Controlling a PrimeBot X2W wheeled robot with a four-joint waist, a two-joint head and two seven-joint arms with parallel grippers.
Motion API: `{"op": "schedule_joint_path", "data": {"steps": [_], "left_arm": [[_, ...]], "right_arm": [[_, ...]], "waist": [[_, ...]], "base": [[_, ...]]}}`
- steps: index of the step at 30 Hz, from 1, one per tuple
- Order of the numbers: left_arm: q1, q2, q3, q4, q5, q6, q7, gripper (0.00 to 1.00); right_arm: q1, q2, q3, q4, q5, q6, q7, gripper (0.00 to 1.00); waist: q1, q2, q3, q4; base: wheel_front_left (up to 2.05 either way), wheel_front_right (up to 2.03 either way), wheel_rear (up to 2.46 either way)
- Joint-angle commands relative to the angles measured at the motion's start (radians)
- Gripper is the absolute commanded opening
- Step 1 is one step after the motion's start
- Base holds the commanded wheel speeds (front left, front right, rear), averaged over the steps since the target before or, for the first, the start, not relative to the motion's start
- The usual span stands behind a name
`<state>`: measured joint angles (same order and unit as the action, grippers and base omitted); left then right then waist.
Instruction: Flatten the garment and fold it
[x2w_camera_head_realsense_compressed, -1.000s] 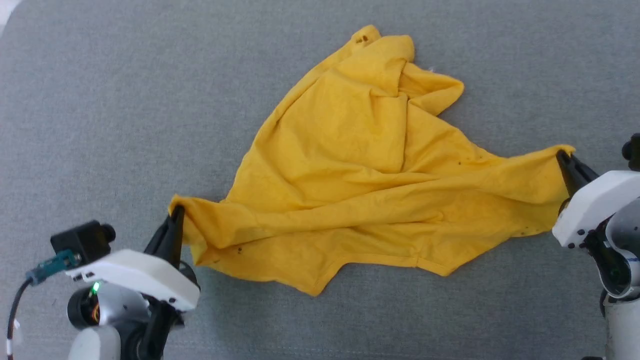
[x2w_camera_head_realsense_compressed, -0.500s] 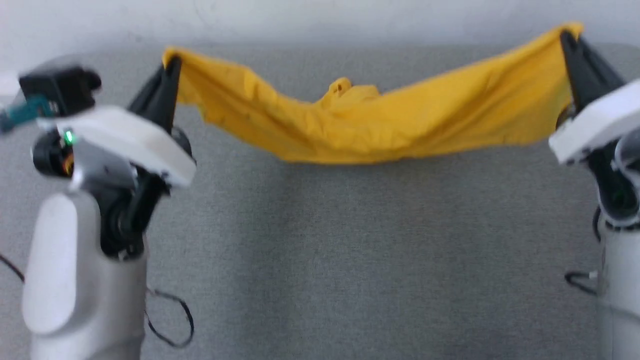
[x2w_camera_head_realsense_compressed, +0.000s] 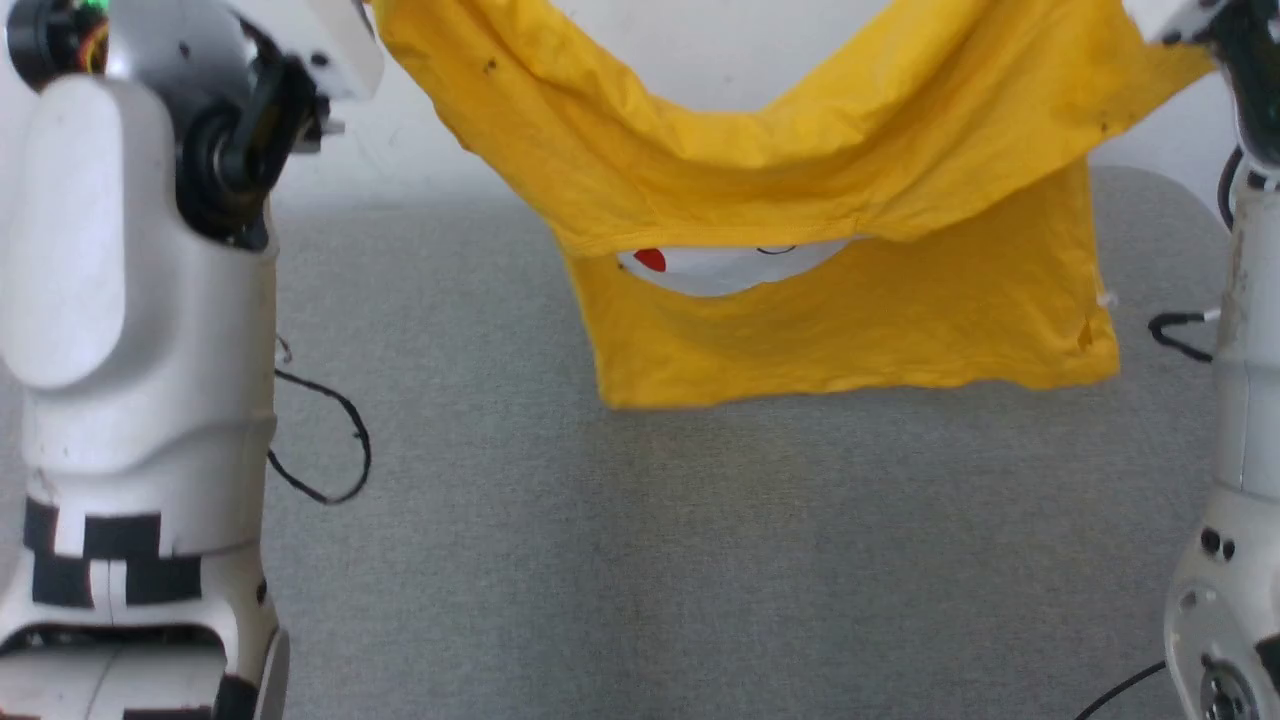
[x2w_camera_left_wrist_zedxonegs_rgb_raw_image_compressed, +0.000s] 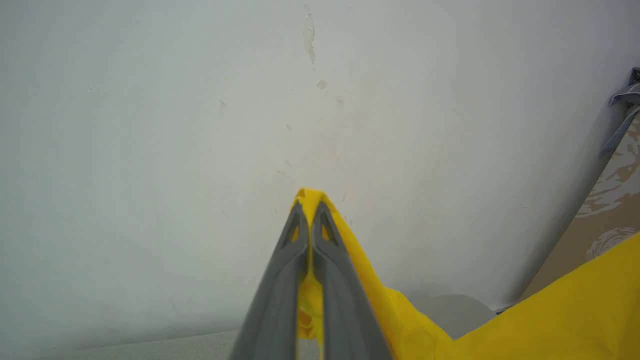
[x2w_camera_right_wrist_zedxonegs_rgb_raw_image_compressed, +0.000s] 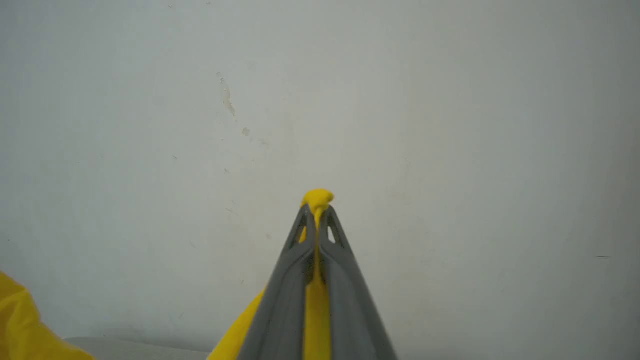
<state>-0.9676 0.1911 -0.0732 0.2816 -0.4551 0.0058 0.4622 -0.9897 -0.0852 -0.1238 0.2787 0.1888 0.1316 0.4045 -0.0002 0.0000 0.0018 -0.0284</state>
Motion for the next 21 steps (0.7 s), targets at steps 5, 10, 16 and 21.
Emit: {"op": "schedule_joint_path", "data": {"steps": [5,10,16,21], "left_arm": [[-0.115,0.0,-0.018,0.112,0.026,0.03,0.045,0.0],[-0.193,-0.007,-0.009,0.164,0.031,0.072,0.052,0.0],[-0.297,0.013,-0.015,0.169,0.057,0.067,-0.014,0.0],[-0.41,0.031,-0.001,0.168,0.087,0.078,-0.139,0.0]], "right_arm": [[-0.112,0.022,-0.032,0.132,-0.068,-0.001,0.013,0.0],[-0.196,0.032,-0.084,0.228,-0.135,-0.001,0.023,0.0],[-0.306,0.035,-0.121,0.294,-0.179,-0.001,-0.047,0.0],[-0.426,0.035,-0.153,0.337,-0.237,-0.001,-0.148,0.0]], "waist": [[0.0002,0.0,-0.014,-0.035],[0.0002,0.0,0.05,-0.046],[0.0002,0.0,0.2,-0.056],[0.0002,0.0,0.334,-0.075]], "base": [[0.0,0.0,0.0],[0.0,0.0,0.0],[0.0,0.0,0.0],[0.0,0.0,0.0]]}}
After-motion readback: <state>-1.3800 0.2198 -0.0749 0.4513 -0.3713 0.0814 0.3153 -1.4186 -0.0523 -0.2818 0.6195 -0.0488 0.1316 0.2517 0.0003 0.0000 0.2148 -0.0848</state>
